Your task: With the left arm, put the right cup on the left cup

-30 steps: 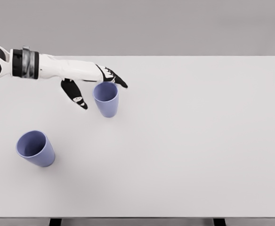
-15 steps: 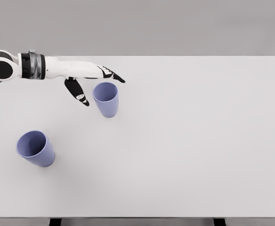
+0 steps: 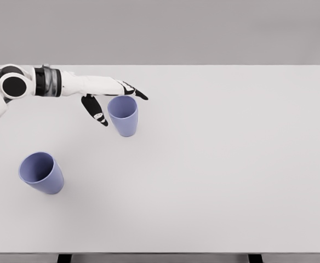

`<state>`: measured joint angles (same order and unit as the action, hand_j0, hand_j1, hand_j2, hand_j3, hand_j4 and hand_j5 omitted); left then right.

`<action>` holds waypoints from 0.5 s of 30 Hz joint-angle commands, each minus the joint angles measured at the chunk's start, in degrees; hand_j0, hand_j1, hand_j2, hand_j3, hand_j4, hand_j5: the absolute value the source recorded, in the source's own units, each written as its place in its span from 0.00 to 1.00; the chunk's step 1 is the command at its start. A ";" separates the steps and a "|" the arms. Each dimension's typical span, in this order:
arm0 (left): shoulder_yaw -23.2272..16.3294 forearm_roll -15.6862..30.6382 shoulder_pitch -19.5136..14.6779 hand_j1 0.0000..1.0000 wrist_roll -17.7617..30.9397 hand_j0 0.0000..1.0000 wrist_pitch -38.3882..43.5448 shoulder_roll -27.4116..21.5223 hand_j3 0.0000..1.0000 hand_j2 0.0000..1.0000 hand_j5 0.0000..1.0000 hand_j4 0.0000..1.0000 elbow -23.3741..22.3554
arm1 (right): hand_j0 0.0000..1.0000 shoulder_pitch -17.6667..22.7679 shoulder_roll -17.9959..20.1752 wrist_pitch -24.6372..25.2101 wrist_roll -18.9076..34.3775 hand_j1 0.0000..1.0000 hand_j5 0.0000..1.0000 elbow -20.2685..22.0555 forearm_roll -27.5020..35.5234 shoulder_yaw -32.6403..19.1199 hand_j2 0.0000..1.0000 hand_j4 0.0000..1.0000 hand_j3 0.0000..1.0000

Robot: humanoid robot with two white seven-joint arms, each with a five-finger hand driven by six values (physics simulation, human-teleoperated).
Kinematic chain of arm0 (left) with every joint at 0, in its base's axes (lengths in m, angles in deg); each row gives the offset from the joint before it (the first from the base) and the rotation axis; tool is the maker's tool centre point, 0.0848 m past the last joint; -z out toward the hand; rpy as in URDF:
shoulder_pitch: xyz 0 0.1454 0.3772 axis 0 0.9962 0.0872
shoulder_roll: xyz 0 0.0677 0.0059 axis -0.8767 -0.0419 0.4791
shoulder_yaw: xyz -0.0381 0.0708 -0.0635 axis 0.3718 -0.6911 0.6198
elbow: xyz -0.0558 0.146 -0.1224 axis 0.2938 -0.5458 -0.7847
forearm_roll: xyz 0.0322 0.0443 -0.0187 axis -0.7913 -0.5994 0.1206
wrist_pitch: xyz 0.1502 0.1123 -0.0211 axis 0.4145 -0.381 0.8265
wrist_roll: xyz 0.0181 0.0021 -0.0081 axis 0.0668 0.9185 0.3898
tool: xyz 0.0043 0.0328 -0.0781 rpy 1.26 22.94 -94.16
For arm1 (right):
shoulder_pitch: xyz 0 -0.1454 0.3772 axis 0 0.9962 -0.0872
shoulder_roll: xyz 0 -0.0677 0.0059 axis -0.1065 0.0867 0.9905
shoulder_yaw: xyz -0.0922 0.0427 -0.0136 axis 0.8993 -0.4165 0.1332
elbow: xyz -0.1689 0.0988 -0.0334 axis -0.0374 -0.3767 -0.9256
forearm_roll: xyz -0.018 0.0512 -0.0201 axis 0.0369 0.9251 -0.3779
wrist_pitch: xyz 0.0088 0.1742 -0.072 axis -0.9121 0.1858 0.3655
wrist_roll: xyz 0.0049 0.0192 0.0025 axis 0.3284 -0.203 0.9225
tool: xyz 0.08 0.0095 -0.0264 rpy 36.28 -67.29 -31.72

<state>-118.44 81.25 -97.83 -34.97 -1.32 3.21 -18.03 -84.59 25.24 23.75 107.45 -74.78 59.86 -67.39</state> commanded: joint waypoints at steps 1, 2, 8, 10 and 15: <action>0.21 -0.35 0.00 1.00 -0.54 1.00 0.13 0.04 1.00 1.00 1.00 1.00 -0.27 | 1.00 0.00 0.00 -0.04 0.03 1.00 1.00 -0.02 -0.09 0.00 1.00 1.00 1.00; 0.30 -0.35 0.00 1.00 -0.54 1.00 0.13 0.04 1.00 1.00 1.00 1.00 -0.27 | 1.00 0.00 0.00 -0.04 0.03 1.00 1.00 -0.02 -0.09 0.00 1.00 1.00 1.00; 0.30 -0.44 0.00 1.00 -0.71 1.00 0.13 0.74 1.00 1.00 1.00 1.00 -0.36 | 1.00 0.00 0.00 -0.04 0.03 1.00 1.00 -0.02 -0.09 0.00 1.00 1.00 1.00; 0.30 -0.53 0.18 1.00 -0.71 1.00 0.13 0.74 1.00 1.00 1.00 1.00 -0.45 | 1.00 0.00 0.00 -0.04 0.03 1.00 1.00 -0.02 -0.01 0.00 1.00 1.00 1.00; 1.88 -1.41 1.84 1.00 -1.15 1.00 0.13 0.74 1.00 1.00 1.00 1.00 -0.45 | 1.00 0.00 0.00 -0.04 0.03 1.00 1.00 -0.02 -0.09 0.00 1.00 1.00 1.00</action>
<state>-117.40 79.91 -95.81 -35.86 -1.33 3.93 -18.48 -84.59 25.24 23.75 107.45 -74.78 59.86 -67.39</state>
